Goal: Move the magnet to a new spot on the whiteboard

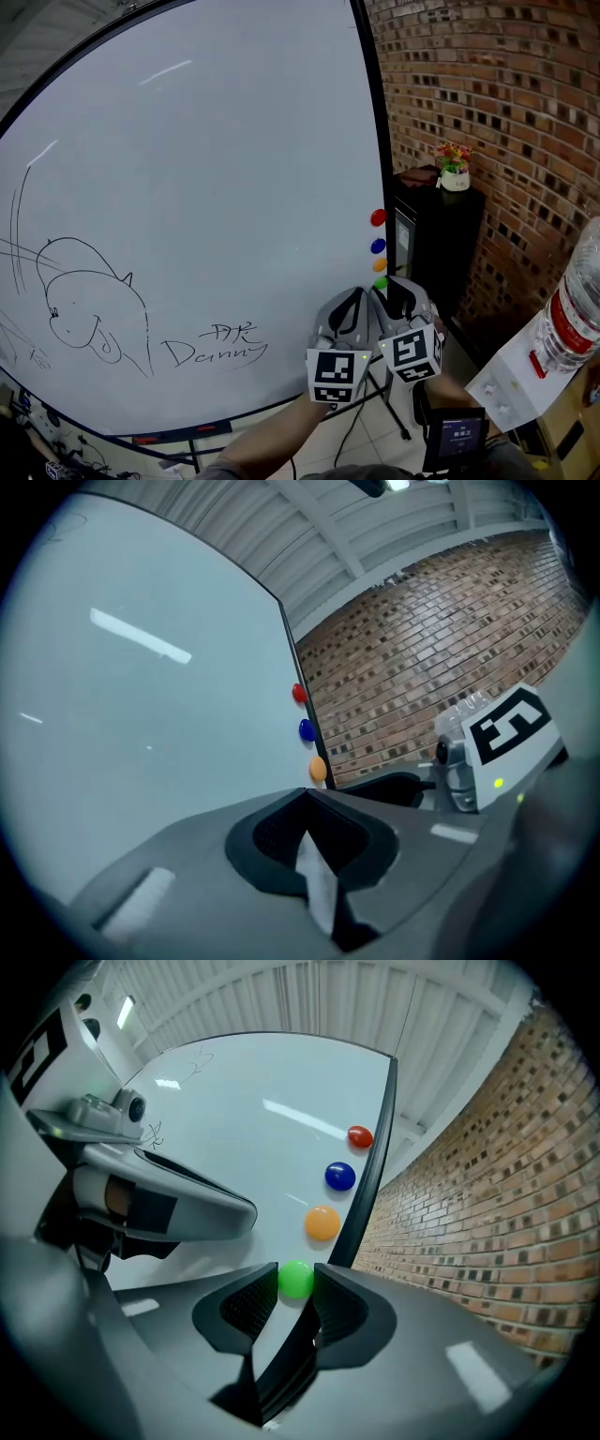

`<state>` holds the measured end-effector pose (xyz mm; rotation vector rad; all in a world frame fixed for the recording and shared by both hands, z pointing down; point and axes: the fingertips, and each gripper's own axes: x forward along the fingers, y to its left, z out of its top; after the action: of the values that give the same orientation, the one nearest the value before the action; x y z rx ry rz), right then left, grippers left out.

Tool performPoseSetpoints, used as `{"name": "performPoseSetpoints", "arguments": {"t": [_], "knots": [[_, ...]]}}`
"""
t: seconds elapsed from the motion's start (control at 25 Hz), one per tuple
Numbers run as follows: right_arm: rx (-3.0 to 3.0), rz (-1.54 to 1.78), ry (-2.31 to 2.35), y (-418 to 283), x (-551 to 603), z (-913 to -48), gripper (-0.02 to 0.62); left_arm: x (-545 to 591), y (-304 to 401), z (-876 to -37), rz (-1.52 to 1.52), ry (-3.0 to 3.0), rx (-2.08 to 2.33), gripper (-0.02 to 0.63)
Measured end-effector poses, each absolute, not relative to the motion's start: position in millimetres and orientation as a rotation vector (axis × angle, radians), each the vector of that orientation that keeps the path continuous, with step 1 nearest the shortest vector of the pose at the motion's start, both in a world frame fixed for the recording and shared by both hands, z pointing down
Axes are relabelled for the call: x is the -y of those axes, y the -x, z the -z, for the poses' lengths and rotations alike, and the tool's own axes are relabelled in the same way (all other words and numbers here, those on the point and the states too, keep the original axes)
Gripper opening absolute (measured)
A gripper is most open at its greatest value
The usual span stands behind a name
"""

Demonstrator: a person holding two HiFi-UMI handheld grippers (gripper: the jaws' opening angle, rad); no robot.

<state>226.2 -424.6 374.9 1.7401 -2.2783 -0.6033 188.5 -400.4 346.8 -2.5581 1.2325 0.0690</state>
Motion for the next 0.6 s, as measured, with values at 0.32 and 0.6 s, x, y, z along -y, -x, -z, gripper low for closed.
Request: {"name": "performPoseSetpoints", "arguments": {"t": [0.32, 0.6], "knots": [[2.304, 0.601, -1.698, -225.5, 428.6, -374.9, 0.129, 406.2, -186.7, -349.8, -0.057, 2.55, -1.257, -0.003], [2.304, 0.589, -1.673, -224.4, 430.1, -375.2, 0.132, 404.0, -185.2, -346.5, -0.065, 2.547, -1.251, -0.003]]}}
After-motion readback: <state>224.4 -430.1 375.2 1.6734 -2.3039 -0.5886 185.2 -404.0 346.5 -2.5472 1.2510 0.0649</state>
